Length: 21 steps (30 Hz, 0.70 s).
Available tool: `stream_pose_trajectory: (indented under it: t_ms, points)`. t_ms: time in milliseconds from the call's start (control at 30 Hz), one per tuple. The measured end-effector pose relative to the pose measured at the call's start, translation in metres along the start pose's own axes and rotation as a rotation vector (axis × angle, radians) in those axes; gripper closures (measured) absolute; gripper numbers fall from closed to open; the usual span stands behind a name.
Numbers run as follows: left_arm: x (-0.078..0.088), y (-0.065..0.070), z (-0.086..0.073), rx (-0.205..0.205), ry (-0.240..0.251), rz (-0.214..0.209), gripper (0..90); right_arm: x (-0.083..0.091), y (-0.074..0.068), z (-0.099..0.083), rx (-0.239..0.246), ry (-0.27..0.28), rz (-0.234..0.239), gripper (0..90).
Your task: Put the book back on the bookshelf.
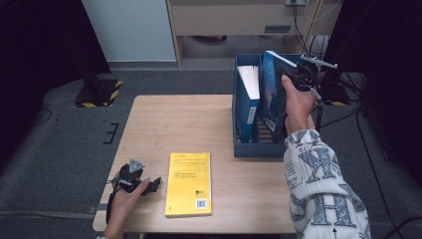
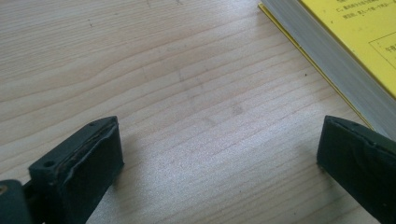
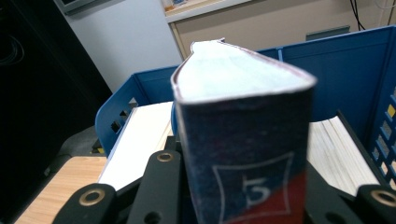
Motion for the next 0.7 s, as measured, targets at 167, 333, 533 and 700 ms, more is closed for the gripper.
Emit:
stream_pose_trajectory:
  t_ms: [167,333,533,700]
  points:
    - [0.0,0.0,0.0,0.001,0.0,0.0,0.0,-0.006,-0.001,-0.006,0.008,0.005,-0.003,73.0]
    - [0.0,0.0,0.0,0.001,0.0,0.0,0.0,-0.008,0.0,-0.012,0.021,-0.004,-0.014,73.0]
    - [0.0,0.0,0.0,0.0,-0.001,0.0,0.0,-0.011,0.001,-0.017,0.013,-0.005,-0.013,73.0]
    - [0.0,0.0,0.0,-0.003,-0.003,0.0,0.0,-0.013,0.0,-0.023,0.018,-0.014,-0.024,73.1]
Point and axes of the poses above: each handheld gripper's, and its own axes: x roughly backward along the jaws, z roughly out of its top, y roughly to its right, the point moved 5 cm from there along -x, roughly forward along the jaws, and after that the axes turned 13 degrees about x, right-handed, at the moved point
